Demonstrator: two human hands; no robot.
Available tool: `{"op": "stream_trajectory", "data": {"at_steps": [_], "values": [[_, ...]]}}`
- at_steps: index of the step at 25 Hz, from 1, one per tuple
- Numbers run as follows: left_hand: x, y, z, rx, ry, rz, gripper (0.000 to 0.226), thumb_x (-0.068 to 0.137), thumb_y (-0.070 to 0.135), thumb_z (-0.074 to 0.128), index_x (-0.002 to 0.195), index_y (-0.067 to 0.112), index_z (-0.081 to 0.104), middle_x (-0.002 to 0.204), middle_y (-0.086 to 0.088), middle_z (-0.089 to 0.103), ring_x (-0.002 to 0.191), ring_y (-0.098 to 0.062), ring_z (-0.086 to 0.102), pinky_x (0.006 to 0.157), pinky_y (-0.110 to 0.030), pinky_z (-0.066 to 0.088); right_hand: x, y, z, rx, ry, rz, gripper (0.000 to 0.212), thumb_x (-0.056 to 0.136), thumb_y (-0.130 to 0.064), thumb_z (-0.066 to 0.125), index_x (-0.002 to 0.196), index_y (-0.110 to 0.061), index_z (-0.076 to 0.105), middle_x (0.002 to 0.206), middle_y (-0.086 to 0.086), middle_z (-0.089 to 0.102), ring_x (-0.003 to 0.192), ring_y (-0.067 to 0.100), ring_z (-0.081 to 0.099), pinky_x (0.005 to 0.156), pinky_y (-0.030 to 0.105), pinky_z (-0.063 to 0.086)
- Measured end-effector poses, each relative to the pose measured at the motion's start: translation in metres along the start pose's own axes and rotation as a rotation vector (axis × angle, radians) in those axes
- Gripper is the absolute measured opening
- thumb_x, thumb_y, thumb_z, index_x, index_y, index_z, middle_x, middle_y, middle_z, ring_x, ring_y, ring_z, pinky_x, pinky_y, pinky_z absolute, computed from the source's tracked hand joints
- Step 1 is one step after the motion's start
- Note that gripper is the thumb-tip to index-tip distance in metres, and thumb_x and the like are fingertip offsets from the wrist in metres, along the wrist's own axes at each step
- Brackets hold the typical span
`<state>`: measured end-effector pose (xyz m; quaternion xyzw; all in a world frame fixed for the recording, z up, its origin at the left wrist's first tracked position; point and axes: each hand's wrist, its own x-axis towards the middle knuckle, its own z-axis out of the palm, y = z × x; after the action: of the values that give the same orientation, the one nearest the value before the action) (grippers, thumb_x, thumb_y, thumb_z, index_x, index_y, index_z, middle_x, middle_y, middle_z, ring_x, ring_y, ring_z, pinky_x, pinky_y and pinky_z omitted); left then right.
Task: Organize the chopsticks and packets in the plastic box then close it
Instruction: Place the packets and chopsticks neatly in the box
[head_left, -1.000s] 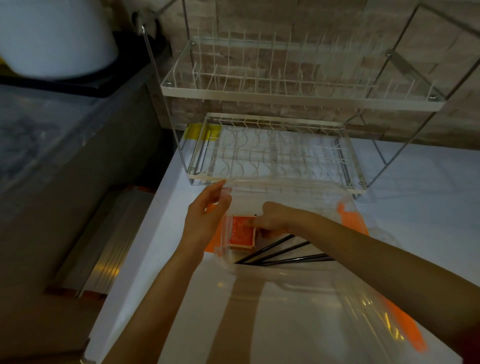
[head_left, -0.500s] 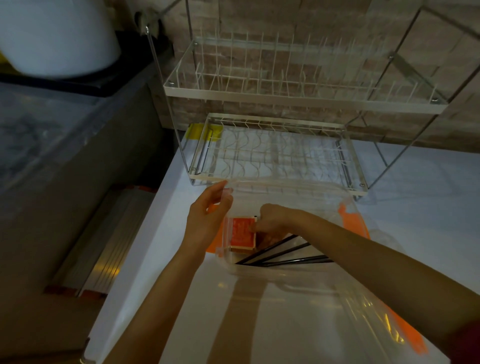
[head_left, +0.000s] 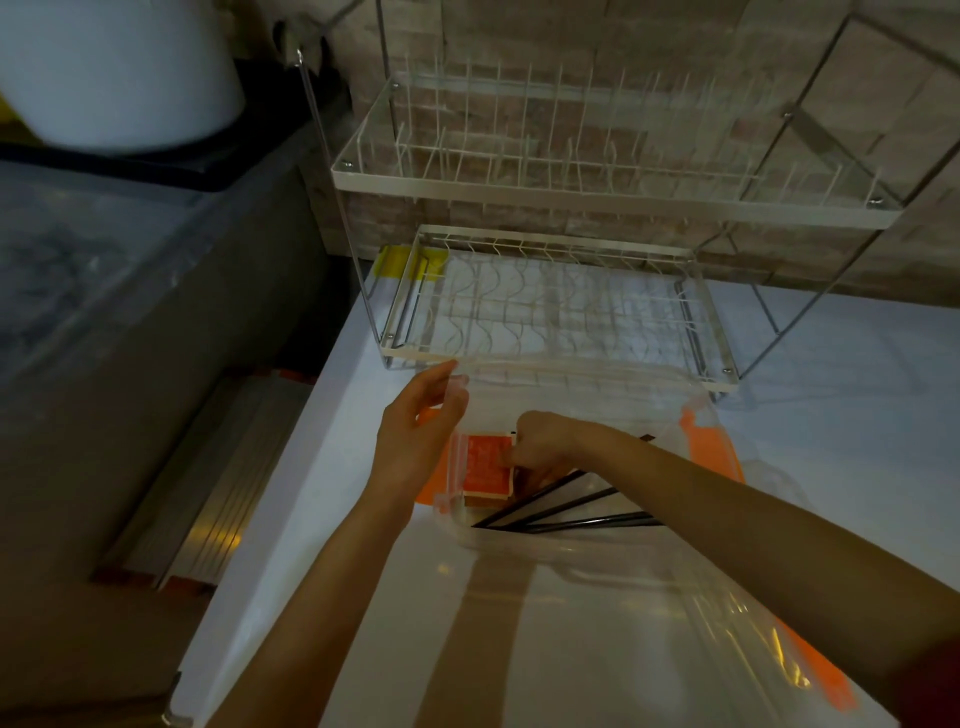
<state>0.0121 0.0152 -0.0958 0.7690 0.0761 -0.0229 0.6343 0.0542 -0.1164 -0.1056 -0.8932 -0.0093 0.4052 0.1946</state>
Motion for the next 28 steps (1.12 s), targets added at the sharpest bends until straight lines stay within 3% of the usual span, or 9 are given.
{"op": "stream_trajectory", "data": {"at_steps": [3, 5, 7, 9, 12, 17, 21, 24, 28], "values": [[0.001, -0.002, 0.000, 0.009, 0.003, -0.006, 0.034, 0.091, 0.030, 0.049, 0.124, 0.028, 0.052, 0.091, 0.025, 0.051, 0.096, -0.005, 0.052, 0.090, -0.029, 0.043, 0.002, -0.002, 0.003, -0.038, 0.019, -0.016, 0.031, 0.097, -0.019, 0.039, 0.107, 0.004, 0.056, 0.099, 0.019, 0.065, 0.080, 0.032, 0.064, 0.049, 0.019, 0.039], [0.002, -0.002, 0.000, 0.018, 0.004, -0.006, 0.034, 0.091, 0.030, 0.049, 0.124, 0.028, 0.052, 0.093, 0.022, 0.052, 0.101, -0.009, 0.052, 0.094, -0.033, 0.044, 0.001, -0.001, 0.003, -0.117, 0.037, -0.045, 0.031, 0.097, -0.023, 0.039, 0.103, 0.001, 0.057, 0.077, 0.010, 0.058, 0.062, 0.022, 0.052, 0.049, 0.020, 0.033], [0.002, -0.001, 0.000, 0.021, 0.000, -0.004, 0.034, 0.091, 0.030, 0.049, 0.124, 0.028, 0.052, 0.095, 0.019, 0.053, 0.102, -0.010, 0.052, 0.098, -0.036, 0.045, -0.006, 0.003, -0.001, -0.186, 0.035, -0.057, 0.036, 0.097, -0.030, 0.037, 0.087, -0.001, 0.058, 0.076, 0.007, 0.056, 0.056, 0.014, 0.042, 0.051, 0.021, 0.033], [0.002, -0.002, -0.001, 0.023, -0.006, -0.001, 0.035, 0.091, 0.029, 0.049, 0.125, 0.027, 0.051, 0.098, 0.016, 0.053, 0.104, -0.012, 0.053, 0.100, -0.040, 0.045, -0.025, 0.009, -0.006, -0.318, 0.015, -0.074, 0.037, 0.097, -0.033, 0.036, 0.087, -0.006, 0.058, 0.090, 0.006, 0.059, 0.073, 0.017, 0.054, 0.065, 0.025, 0.044], [0.002, -0.003, -0.002, 0.031, -0.016, -0.007, 0.035, 0.091, 0.029, 0.049, 0.126, 0.027, 0.051, 0.102, 0.012, 0.054, 0.108, -0.016, 0.054, 0.101, -0.045, 0.045, -0.054, 0.024, -0.013, -0.496, 0.054, -0.163, 0.037, 0.093, -0.029, 0.046, 0.125, -0.010, 0.055, 0.128, 0.008, 0.057, 0.115, 0.024, 0.054, 0.097, 0.035, 0.046], [0.004, -0.004, -0.002, 0.028, -0.011, -0.029, 0.035, 0.091, 0.029, 0.049, 0.126, 0.028, 0.051, 0.104, 0.011, 0.055, 0.110, -0.018, 0.054, 0.101, -0.045, 0.045, -0.073, 0.044, -0.011, -0.415, 0.114, -0.262, 0.030, 0.087, -0.015, 0.056, 0.115, -0.015, 0.065, 0.117, 0.005, 0.068, 0.108, 0.019, 0.060, 0.090, 0.026, 0.046], [0.005, -0.004, -0.001, 0.024, 0.008, -0.021, 0.034, 0.090, 0.028, 0.051, 0.124, 0.026, 0.054, 0.104, 0.010, 0.057, 0.106, -0.014, 0.054, 0.096, -0.034, 0.045, -0.076, 0.054, -0.003, -0.359, 0.077, -0.295, 0.028, 0.085, -0.012, 0.054, 0.108, -0.018, 0.070, 0.108, 0.002, 0.073, 0.086, 0.006, 0.059, 0.063, 0.005, 0.039], [0.007, -0.003, 0.001, 0.042, 0.026, 0.001, 0.036, 0.091, 0.026, 0.051, 0.126, 0.022, 0.053, 0.109, 0.007, 0.056, 0.103, -0.010, 0.052, 0.090, -0.027, 0.040, -0.073, 0.059, -0.002, -0.311, 0.082, -0.306, 0.028, 0.085, -0.014, 0.055, 0.108, -0.018, 0.070, 0.109, 0.001, 0.073, 0.086, 0.001, 0.055, 0.066, 0.003, 0.037], [0.008, -0.004, 0.001, 0.052, 0.026, 0.005, 0.038, 0.091, 0.026, 0.051, 0.128, 0.023, 0.051, 0.110, 0.007, 0.055, 0.105, -0.010, 0.052, 0.087, -0.024, 0.040, -0.079, 0.059, -0.003, -0.270, 0.130, -0.337, 0.028, 0.091, -0.023, 0.052, 0.114, -0.017, 0.066, 0.117, 0.000, 0.069, 0.100, 0.008, 0.060, 0.084, 0.016, 0.042]]}}
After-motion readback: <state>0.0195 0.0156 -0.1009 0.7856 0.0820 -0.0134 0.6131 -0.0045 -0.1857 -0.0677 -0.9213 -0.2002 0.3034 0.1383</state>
